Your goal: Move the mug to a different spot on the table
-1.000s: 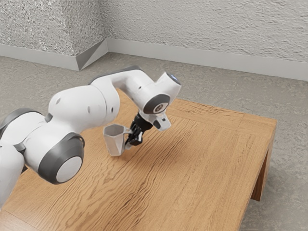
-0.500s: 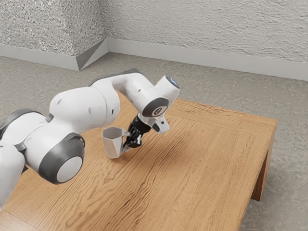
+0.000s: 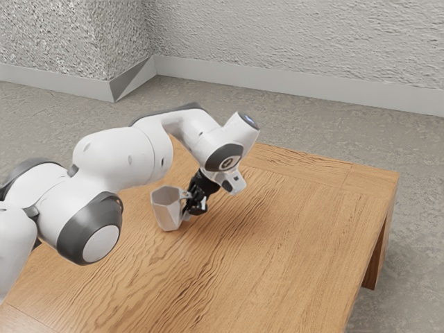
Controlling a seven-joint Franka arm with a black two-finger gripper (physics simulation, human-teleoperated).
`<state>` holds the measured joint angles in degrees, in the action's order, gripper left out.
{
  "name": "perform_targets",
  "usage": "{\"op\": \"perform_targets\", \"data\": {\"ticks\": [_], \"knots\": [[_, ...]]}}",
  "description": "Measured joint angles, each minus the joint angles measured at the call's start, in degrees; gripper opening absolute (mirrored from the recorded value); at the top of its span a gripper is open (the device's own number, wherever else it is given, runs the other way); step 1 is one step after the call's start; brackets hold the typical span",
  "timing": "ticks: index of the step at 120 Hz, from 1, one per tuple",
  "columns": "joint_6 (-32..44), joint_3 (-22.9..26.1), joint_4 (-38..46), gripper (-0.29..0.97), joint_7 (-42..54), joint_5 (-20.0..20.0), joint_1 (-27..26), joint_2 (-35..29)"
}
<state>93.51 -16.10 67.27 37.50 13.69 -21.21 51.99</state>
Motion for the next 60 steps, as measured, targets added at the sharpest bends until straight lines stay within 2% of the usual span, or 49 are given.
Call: {"op": "perform_targets", "data": {"ticks": [20, 43, 60], "knots": [[0.86, 0.64, 0.02, -0.08, -0.32, 0.12, 0.06, 0.17], [0.7, 0.75, 0.15, 0.31, -0.37, -0.62, 0.59, 0.1], [0.57, 0.78, 0.16, 0.49, -0.37, -0.9, 0.64, 0.03]]}}
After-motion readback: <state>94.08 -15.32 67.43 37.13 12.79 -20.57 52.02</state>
